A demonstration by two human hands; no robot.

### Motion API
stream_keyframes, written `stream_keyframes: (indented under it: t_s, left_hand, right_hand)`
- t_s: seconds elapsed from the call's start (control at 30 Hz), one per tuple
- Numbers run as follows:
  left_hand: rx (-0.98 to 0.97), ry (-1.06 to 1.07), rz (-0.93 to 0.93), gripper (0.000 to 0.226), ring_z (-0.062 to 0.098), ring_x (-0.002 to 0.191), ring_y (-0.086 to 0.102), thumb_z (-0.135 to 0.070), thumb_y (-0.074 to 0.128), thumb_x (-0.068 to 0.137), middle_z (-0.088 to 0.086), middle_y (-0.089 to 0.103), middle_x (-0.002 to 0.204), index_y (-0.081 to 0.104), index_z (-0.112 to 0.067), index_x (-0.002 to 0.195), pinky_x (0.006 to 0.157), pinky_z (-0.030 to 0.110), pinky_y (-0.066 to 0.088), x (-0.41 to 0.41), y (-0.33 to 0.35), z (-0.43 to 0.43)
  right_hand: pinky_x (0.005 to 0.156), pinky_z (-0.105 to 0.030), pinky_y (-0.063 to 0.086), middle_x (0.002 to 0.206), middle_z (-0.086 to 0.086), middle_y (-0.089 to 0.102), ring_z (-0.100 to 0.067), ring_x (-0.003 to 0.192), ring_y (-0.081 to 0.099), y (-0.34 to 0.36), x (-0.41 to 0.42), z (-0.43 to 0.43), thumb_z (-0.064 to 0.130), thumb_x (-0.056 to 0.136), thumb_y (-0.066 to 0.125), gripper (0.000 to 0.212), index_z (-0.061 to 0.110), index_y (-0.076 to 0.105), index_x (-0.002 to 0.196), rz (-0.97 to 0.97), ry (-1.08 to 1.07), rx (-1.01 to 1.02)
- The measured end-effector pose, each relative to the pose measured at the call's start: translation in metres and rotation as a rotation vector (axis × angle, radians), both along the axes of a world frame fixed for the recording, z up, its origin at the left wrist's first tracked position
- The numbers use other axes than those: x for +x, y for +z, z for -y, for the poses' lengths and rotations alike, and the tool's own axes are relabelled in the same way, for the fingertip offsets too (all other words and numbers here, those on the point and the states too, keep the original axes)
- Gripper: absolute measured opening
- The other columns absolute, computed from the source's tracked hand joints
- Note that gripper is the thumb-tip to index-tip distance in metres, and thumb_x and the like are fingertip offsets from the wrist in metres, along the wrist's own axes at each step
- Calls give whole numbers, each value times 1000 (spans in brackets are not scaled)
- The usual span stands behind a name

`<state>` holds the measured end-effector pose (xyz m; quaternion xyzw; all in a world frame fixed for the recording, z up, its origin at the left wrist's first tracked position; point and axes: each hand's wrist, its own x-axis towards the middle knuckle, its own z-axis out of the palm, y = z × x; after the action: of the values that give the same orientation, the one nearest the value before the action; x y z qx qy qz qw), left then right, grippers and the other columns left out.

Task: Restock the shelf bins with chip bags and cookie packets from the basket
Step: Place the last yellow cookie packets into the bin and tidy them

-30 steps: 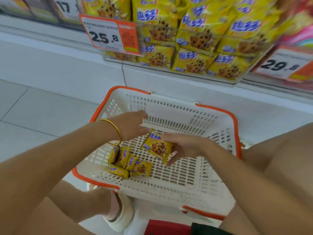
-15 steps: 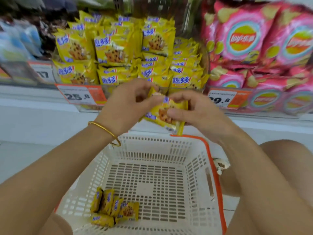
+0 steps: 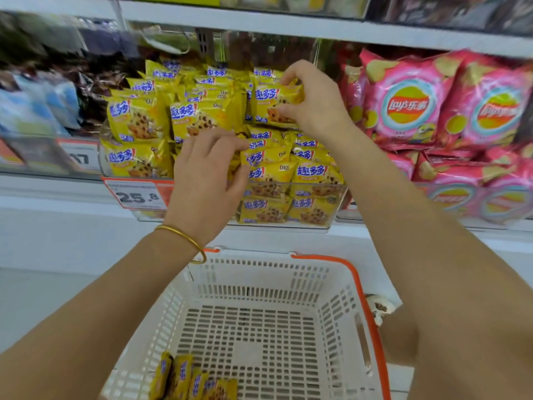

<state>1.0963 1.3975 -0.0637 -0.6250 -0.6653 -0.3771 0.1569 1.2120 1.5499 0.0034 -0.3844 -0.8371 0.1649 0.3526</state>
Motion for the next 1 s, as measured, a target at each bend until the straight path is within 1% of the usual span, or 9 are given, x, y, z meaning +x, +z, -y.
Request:
stream_keyframes:
  t_s: [0.13,0.23,0.33,0.43,0.57,0.7,0.8,0.87,1.0]
  left_hand:
    - [-18,10,23,30,30,112,49,-24,52,84,11,55,117,62,-11,109,93,26,26,0,1,-2]
    - [-35,10,33,31,29,113,48,-26,48,85,10,54,118,62,-13,109,93,27,26,0,0,-3]
    - [-28,7,21,29,30,112,49,-24,50,85,10,55,118,63,-12,108,94,28,27,0,-1,-4]
    - [-25,-9,7,26,30,113,49,-21,52,86,11,54,118,63,-10,108,96,26,26,-1,-2,-2]
    - [24,-25,-1,23,30,113,50,-18,51,87,9,56,118,64,-10,105,96,30,29,0,2,9]
    - [38,-73,-13,17,30,101,53,-7,53,87,9,60,107,65,-7,98,88,29,33,3,4,33]
    - [-130,-120,-8,21,30,94,53,-13,47,87,8,62,99,66,-7,95,82,33,38,-3,-17,59]
    - [-354,-126,-45,27,31,91,54,-19,42,84,6,63,97,66,-11,93,81,40,43,-14,-44,76]
    - [-777,-85,-85,31,30,100,54,-26,39,85,3,63,105,66,-18,97,85,48,47,-30,-94,105]
  right_hand:
    - [69,-10,29,107,0,37,-11,90,43,-4,-9,-3,18,84,70,31,21,59,114,-9,-15,39]
    - [71,-1,28,105,-1,32,-9,91,40,-7,-9,-3,14,82,71,33,19,62,114,-38,26,49]
    - [79,-7,29,106,0,32,-11,91,41,-8,-11,-4,15,84,70,37,21,61,119,36,33,39]
    - [97,-28,40,108,-1,33,-20,104,47,-9,-9,-3,19,83,71,49,26,56,129,130,13,52]
    - [99,-37,42,123,-7,40,-26,115,43,-9,4,7,17,84,69,60,27,46,138,174,-112,188]
    - [86,-23,46,110,-5,47,-13,91,55,-6,27,52,10,83,62,40,17,58,121,-100,-7,263]
    - [69,-11,40,92,0,53,-5,70,50,-45,35,109,4,82,57,22,11,64,100,-267,170,219]
    - [67,-20,41,88,0,56,-11,71,52,-101,26,136,3,84,56,17,12,64,97,-150,246,27]
    - [68,-31,45,100,-2,55,-16,74,52,-241,-6,156,8,96,45,24,13,58,115,531,431,-452]
